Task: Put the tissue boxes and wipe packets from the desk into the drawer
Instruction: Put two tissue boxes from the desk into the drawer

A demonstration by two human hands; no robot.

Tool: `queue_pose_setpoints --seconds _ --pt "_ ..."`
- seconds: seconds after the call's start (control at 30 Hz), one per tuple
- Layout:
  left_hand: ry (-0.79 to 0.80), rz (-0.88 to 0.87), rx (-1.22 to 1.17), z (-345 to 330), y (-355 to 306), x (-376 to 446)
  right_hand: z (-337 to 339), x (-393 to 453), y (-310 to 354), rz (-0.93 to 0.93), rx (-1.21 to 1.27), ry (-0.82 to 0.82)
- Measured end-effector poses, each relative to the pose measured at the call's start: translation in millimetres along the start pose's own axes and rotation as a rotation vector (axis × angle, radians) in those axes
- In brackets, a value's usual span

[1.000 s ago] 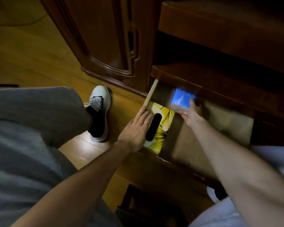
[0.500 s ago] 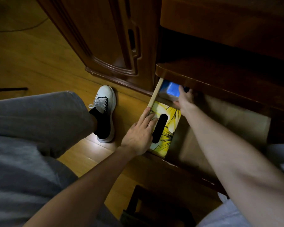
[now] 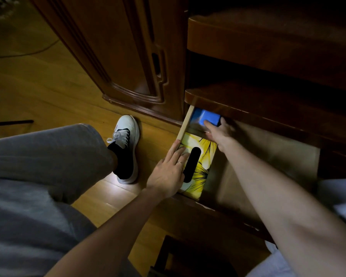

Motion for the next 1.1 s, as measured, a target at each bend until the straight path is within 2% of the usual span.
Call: queue_pose_setpoints --seconds 0.17,0.27,0.37,0.53,0.57,0.63,0.7,0.83,0.97,1.03,1.1 --pt "-0.006 0.005 0.008 -2 0 2 5 -2 9 -0.037 -0.049 0.019" --pt "-0.004 0.015 0.008 -1 -2 2 6 -7 -2 -0.033 -0.175 0.042" --pt "-0.009 0.019 0.015 0 -3 2 4 -15 -18 -0.049 -0.171 0.056" --pt "-0.009 0.020 0.017 1 -3 1 6 -18 -22 -0.055 -0.229 0.003" --pt "-0.011 0.018 0.016 1 -3 1 7 -15 -15 -0.052 -0.203 -0.033" --pt "-0.012 0.014 0.009 0 -2 1 6 -9 1 -0.069 0.000 -0.098" --pt "-0.013 0.008 0.003 -1 0 1 3 -3 12 -0.101 0.161 -0.087" --pt "-0.033 -0.003 0.015 -3 0 3 4 -4 -1 -0.078 0.231 -0.022" --pt "-0.041 -0.004 0.038 -4 -1 3 10 -11 -7 -0.041 -0.027 0.087" --pt "-0.042 -0.005 0.055 -4 -2 4 19 -19 -3 -0.021 -0.133 0.041" --pt "-0.035 -0.014 0.063 -1 -3 2 26 -35 2 0.025 -0.127 -0.014"
Point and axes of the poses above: each hand's wrist, its own x-axis towards the middle knuckle, its own z-axis out of the back of the hand, y = z × x, the point moved 6 cm from there along x, towards the middle knuckle, and after that the axes turned 6 degrees about y, right-handed, at the moved point
